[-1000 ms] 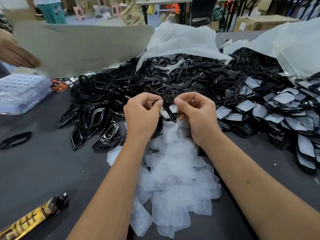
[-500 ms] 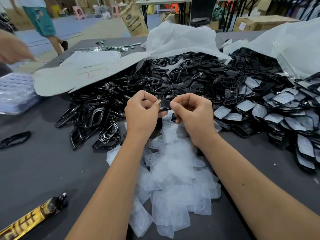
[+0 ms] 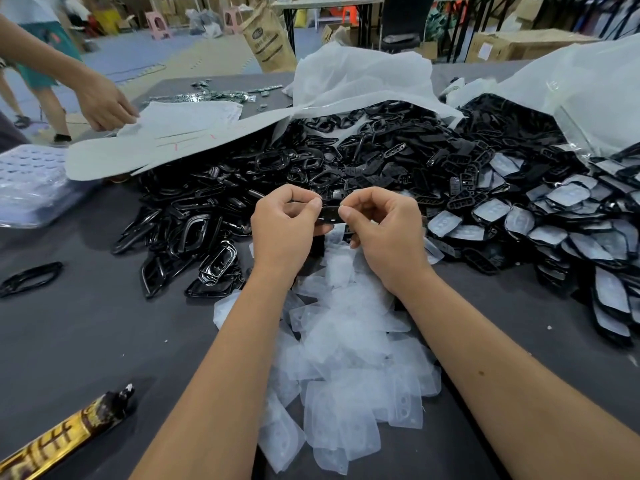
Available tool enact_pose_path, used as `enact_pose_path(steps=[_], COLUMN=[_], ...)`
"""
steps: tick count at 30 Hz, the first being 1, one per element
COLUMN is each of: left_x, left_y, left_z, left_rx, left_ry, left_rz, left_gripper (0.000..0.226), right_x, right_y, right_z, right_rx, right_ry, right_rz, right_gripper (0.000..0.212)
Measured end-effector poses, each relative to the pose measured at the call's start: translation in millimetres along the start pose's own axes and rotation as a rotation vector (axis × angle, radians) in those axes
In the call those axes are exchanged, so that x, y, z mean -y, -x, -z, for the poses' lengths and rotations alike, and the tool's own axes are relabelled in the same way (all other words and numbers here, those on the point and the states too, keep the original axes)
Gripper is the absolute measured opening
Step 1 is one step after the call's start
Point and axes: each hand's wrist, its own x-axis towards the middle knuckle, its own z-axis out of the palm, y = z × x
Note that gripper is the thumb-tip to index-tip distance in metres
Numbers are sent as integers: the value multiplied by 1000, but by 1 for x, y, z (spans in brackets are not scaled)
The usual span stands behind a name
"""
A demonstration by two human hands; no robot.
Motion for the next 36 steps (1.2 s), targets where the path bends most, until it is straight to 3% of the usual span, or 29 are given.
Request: enact_pose_path(steps=[10, 16, 23, 36], left_x=[5, 2, -5, -10], left_y=[0, 0, 1, 3], left_z=[-1, -1, 1, 2], left_rx=[65, 79, 108, 120], left_ry=[-81, -24, 160, 233], left_rz=[-71, -57, 2, 54], left_gripper=[13, 18, 13, 11], right_x=[1, -1, 4, 8], right_y=[0, -1, -1, -1], right_z=[0, 1, 4, 10], right_rx=[-105, -158, 19, 110], right_ry=[188, 164, -141, -212], right_rz=[-26, -97, -193, -230], right_gripper=[9, 22, 13, 9])
